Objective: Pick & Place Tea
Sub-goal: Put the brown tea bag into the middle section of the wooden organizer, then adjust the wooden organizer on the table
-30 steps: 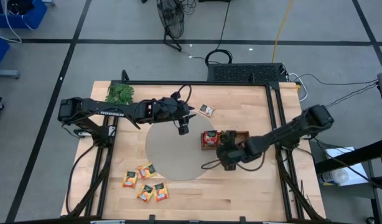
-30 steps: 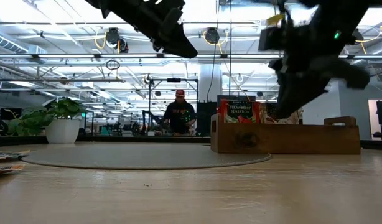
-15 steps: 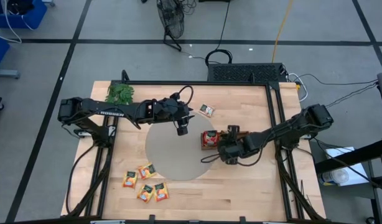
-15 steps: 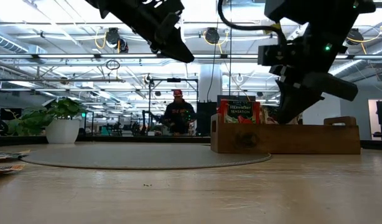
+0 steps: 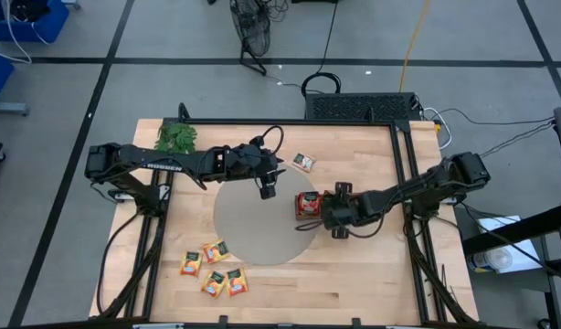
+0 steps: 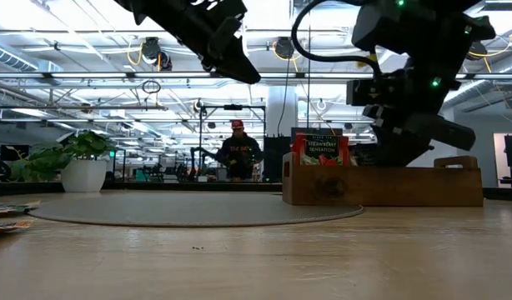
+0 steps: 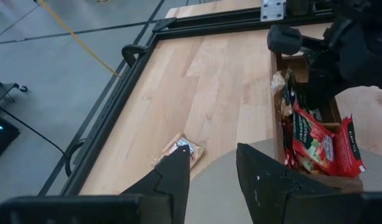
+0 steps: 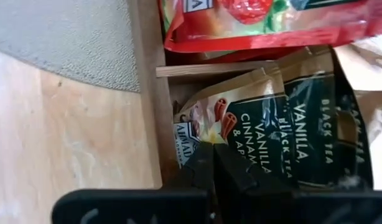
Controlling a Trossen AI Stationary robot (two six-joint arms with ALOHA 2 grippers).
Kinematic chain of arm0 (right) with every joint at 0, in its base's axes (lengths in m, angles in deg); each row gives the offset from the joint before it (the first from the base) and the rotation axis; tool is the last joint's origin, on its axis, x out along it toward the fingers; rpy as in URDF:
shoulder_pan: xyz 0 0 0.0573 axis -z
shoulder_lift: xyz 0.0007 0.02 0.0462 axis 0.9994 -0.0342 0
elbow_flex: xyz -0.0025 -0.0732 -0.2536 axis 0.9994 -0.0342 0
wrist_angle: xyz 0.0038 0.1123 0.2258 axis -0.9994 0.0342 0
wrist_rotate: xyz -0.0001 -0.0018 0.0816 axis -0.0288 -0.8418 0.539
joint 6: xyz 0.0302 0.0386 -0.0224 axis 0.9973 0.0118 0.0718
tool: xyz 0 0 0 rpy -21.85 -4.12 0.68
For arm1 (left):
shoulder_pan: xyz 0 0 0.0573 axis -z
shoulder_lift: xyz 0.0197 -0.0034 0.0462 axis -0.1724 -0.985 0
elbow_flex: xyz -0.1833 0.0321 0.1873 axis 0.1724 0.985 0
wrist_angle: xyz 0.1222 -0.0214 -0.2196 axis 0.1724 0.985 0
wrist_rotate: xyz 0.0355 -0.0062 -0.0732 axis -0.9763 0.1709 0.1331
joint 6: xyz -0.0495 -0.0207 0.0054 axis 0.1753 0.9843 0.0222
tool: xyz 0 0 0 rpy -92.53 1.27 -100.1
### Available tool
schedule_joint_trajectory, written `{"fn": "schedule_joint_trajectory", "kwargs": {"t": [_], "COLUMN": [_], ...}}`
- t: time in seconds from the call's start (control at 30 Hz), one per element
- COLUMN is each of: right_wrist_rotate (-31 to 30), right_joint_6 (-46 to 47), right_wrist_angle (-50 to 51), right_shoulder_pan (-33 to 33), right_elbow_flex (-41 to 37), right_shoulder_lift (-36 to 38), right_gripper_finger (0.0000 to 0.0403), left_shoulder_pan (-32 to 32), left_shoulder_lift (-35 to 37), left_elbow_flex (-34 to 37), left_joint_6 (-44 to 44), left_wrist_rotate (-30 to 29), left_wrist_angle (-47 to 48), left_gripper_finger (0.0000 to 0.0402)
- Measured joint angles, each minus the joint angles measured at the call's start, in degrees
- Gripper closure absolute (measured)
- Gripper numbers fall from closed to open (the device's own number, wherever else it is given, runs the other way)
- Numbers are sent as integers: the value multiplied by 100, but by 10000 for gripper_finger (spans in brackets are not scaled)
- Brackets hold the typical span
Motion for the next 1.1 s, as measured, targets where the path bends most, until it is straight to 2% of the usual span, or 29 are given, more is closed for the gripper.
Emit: {"fn": "schedule_joint_trajectory", "kwargs": {"t": [0.37,0.83,1.1], "right_wrist_rotate": [-1226,-907,-895], "right_joint_6": [44,108,33], "right_wrist_angle": [-141,-941,-1050], "right_shoulder_pan": [-312,-649,-603], "right_elbow_flex": [-59,24,27], "right_shoulder_lift": [-39,210,695], "right_gripper_finger": [403,402,366], "left_shoulder_pan": [0,0,-44], "left_shoulder_lift": [-2,-2,-2], "left_elbow_flex": [0,0,0], "left_joint_6": [45,25,-67], "left_wrist_rotate": [-2,-4,-7], "left_wrist_angle": [8,265,244], "left_gripper_finger": [266,266,266]}}
